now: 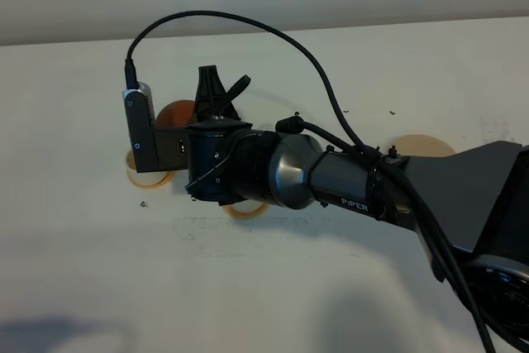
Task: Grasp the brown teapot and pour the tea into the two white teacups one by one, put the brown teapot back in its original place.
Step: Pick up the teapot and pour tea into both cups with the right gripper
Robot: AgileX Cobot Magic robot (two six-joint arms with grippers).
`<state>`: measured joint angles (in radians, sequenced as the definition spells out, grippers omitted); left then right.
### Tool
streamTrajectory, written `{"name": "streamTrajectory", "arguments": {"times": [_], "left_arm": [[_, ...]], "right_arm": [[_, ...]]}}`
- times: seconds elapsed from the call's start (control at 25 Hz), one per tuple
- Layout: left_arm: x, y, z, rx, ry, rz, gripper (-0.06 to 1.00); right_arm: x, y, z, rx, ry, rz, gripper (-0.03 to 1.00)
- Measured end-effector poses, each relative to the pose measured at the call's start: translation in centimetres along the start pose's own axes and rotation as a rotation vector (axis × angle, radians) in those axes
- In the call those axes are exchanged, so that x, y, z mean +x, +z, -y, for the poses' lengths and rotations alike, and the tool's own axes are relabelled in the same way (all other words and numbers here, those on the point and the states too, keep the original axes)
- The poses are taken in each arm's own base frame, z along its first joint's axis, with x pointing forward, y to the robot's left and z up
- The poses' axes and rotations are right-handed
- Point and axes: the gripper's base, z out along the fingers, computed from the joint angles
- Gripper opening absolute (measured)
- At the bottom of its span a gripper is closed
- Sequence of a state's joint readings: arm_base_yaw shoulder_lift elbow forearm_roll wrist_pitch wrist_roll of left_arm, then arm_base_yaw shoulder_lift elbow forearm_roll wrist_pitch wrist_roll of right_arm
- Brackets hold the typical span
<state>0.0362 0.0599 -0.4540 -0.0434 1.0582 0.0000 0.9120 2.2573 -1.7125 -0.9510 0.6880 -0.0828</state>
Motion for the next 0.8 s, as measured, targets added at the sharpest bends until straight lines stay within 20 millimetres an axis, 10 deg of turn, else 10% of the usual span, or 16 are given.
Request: {"name": "streamTrajectory", "arguments": {"times": [0.8], "left_arm": [[0.00,0.00,0.00,0.000,0.000,0.000,0.38]], "right_arm": [[-0.21,0.32,0.41,0.076,-0.119,0.013,0.11]]}}
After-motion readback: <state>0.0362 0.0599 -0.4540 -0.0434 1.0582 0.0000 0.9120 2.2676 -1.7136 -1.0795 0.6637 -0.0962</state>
